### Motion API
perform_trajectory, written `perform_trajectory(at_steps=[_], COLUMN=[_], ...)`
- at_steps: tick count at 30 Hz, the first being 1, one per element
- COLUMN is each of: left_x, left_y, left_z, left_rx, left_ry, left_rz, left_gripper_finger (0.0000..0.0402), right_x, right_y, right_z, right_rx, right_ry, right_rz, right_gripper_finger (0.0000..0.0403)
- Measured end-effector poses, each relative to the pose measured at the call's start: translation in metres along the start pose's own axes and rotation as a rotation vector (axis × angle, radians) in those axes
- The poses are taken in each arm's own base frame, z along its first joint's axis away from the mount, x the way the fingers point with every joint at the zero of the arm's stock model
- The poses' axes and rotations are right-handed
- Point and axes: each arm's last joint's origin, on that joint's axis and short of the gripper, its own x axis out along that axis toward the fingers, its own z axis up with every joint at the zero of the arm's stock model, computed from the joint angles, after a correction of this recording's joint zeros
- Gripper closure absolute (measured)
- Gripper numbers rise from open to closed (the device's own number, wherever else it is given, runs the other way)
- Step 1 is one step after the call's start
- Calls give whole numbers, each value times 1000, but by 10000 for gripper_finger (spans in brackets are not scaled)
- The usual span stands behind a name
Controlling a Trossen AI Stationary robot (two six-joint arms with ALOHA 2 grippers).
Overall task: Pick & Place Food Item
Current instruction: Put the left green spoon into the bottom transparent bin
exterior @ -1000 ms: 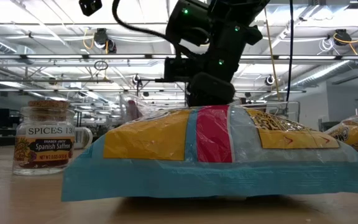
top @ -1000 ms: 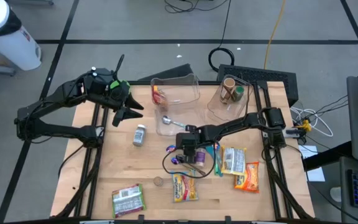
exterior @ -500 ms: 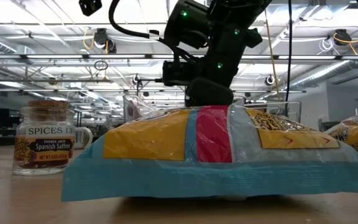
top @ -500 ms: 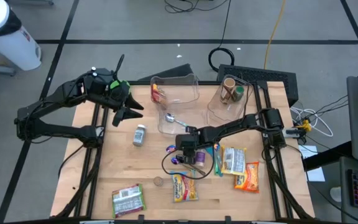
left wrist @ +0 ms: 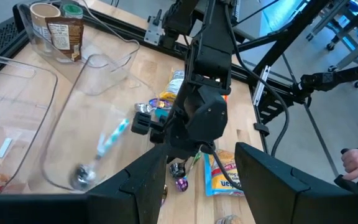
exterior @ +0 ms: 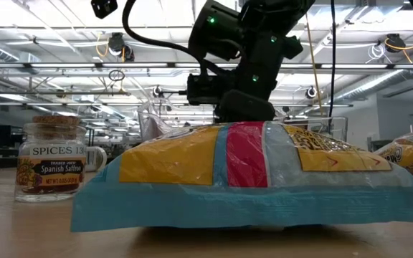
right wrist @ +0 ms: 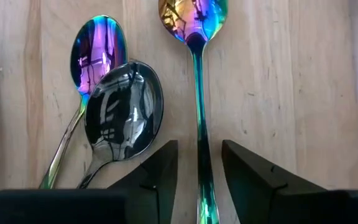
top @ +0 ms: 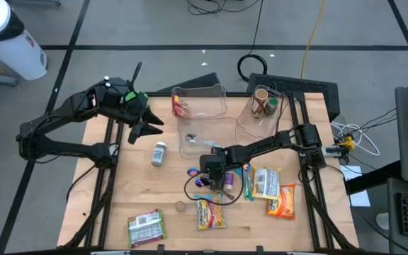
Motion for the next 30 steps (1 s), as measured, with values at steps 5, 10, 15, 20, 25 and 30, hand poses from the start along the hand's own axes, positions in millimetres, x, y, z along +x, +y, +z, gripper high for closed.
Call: perform_trajectory(at_steps=[5, 10, 15, 20, 25, 30], left_x=[0, 0, 0, 0, 0, 0], left_y=[0, 0, 0, 0, 0, 0], left_z=[0, 0, 0, 0, 0, 0], left_rx=[0, 4, 5, 6, 6, 8], left_ry=[0, 0, 0, 0, 0, 1], left_rz=[0, 0, 0, 0, 0, 1], left_gripper_finger=[202, 202, 202, 201, 202, 202], right_x=[0, 0, 0, 0, -2, -7], right_y=[0, 0, 0, 0, 0, 1], right_z=[-1, -1, -1, -1, 0, 2], right_rx=[2, 12, 28, 28, 27, 27], right_ry=[8, 9, 15, 14, 9, 0], right_rz=[-4, -4, 33, 33, 35, 40], right_gripper_finger=[290, 320, 387, 388, 395, 397])
